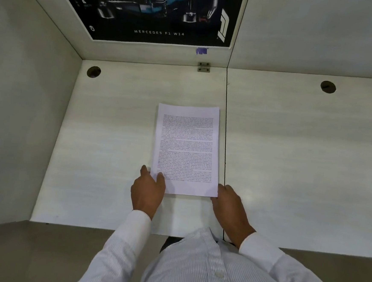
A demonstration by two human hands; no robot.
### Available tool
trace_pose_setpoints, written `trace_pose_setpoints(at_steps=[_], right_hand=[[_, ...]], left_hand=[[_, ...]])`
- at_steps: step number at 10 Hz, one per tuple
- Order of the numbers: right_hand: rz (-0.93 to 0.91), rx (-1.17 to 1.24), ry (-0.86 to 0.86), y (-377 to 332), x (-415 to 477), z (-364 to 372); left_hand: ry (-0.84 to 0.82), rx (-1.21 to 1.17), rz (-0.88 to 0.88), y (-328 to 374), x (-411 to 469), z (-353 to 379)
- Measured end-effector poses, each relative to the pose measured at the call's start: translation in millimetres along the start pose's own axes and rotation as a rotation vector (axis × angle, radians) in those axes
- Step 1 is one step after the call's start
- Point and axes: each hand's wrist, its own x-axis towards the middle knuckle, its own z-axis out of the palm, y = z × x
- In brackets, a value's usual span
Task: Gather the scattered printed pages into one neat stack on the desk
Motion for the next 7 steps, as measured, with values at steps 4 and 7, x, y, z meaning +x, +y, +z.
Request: trace_pose_setpoints(at_steps=[4,7], right_hand=[[-0.054,0.118,-0.002,7.3,-1.1,-3.8],[0.135,0.364,-0.185,53.7,-16.5,-49.3]], left_hand=[[0.020,-0.063,-0.027,3.2,-8.3,-0.7],[0.277,-0.295,0.068,2.3,-32.1,4.4]])
